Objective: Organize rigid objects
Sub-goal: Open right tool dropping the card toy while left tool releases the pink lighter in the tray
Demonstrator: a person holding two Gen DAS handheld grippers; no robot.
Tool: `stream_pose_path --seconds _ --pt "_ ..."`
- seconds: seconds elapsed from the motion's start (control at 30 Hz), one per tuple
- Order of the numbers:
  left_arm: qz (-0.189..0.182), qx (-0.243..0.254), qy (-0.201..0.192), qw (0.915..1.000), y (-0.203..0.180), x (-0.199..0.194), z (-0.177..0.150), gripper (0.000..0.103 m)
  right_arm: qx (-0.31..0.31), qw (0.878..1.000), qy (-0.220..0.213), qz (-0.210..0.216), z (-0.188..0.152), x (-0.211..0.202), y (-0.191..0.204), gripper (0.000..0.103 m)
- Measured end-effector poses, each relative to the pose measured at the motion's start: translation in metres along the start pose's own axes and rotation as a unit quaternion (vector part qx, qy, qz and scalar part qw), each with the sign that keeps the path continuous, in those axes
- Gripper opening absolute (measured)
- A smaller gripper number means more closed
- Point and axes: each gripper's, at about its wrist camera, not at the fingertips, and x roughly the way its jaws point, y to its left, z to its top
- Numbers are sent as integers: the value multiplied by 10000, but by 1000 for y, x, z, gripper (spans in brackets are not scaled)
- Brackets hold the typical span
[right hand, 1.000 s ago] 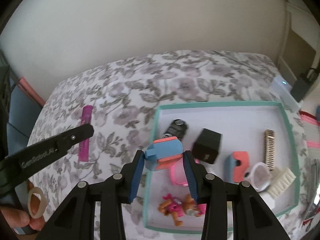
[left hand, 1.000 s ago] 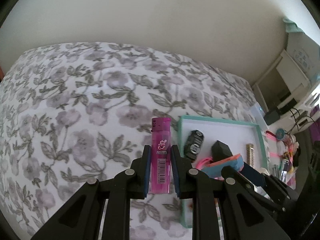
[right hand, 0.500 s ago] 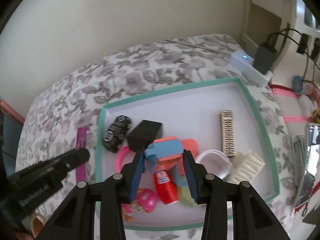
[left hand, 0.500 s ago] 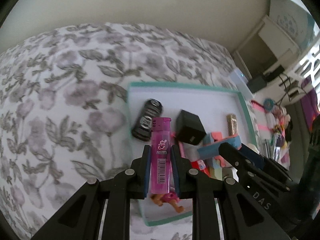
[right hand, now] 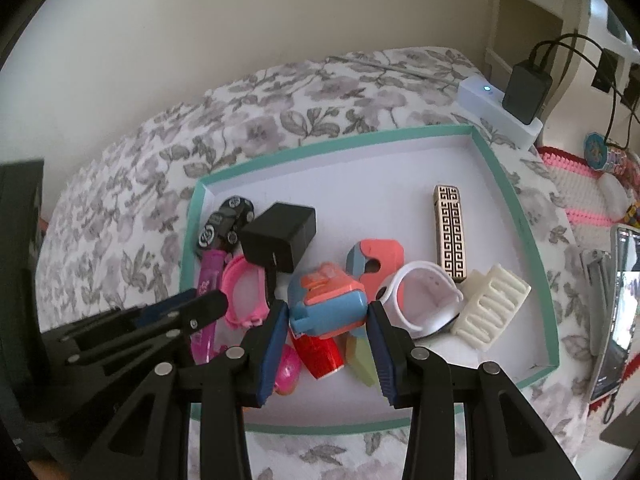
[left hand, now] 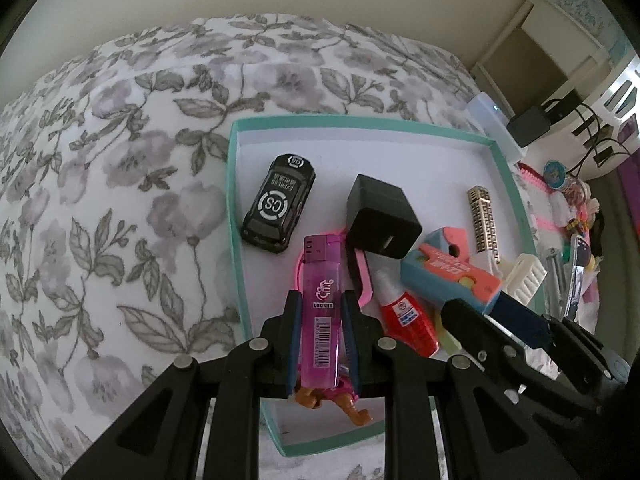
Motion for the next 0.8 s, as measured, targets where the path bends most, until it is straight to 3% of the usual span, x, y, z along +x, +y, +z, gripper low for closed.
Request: stream_pose_path --seconds 0.1,0.23,0.33,0.63,0.73,0.8 --pt "4 -34 40 10000 1 1 -2 22 -46 9999 115 -52 -4 4 1 43" --pt "15 -146 32 9999 6 -3 -4 36 -51 9998 191 -63 -8 7 1 43" --pt "-33 -290 -28 9996 13 -9 -5 39 -83 9997 209 -41 -11 6 1 42" --pt "369 -651 -384 9965 39 -29 -13 63 -195 9996 170 -71 -16 5 7 44" --pt "539 -732 -477 9947 47 -32 -17 74 -188 9997 157 -65 -18 5 8 57" --pt "619 -778 -529 9936 53 -34 -21 79 -223 9996 151 -80 -20 5 11 59"
